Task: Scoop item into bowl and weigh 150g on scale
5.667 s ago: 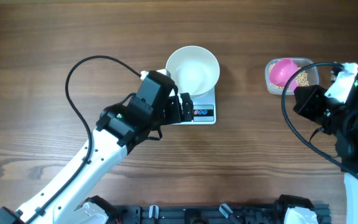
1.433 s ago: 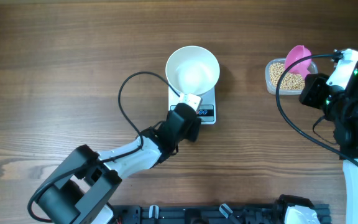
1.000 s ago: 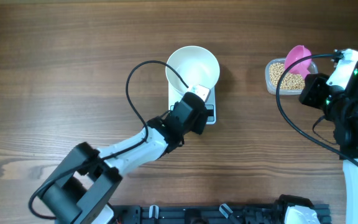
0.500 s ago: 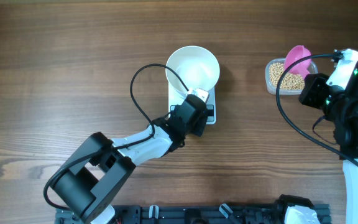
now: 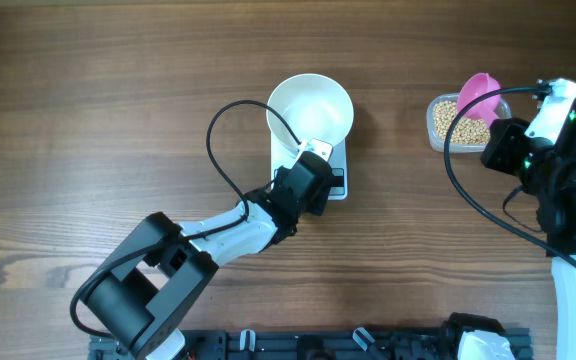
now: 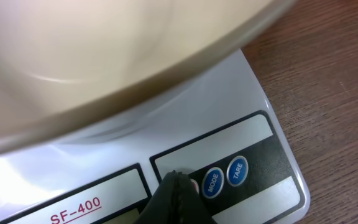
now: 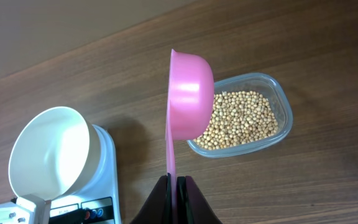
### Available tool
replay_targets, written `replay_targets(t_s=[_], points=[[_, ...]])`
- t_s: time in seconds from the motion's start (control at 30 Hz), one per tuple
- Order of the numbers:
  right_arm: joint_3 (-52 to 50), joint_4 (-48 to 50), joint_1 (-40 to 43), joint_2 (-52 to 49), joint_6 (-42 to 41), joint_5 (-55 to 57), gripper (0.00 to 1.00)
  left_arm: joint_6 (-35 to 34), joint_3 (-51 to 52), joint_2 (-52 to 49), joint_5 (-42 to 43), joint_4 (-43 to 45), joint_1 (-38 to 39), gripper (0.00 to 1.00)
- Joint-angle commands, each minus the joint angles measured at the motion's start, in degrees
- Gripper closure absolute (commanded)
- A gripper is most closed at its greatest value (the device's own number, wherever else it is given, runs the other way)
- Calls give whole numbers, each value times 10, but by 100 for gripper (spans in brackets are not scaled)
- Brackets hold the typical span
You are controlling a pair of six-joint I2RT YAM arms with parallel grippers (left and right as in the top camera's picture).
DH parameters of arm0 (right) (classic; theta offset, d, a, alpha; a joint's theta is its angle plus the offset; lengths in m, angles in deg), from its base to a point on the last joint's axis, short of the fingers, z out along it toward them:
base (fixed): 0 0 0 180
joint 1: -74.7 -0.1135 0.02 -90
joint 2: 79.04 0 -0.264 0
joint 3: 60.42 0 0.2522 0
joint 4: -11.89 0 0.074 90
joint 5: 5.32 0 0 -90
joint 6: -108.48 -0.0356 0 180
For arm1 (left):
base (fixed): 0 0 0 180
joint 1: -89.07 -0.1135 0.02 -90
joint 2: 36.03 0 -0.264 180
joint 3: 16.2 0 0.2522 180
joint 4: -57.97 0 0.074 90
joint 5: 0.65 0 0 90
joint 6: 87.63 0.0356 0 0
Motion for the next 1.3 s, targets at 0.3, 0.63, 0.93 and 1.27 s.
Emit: replay_targets(t_s=[0.3, 0.63, 0.93, 1.27], points=[[9, 0, 1, -2, 1, -8, 96, -3, -3, -7, 20, 3, 0, 96], [9, 0, 1, -2, 1, -8, 96, -3, -3, -7, 20, -16, 0, 96], [9, 0, 1, -2, 1, -7, 96, -3, -3, -19, 21, -16, 0, 96], [9, 0, 1, -2, 1, -7, 96, -3, -3, -32, 21, -21, 0, 96]])
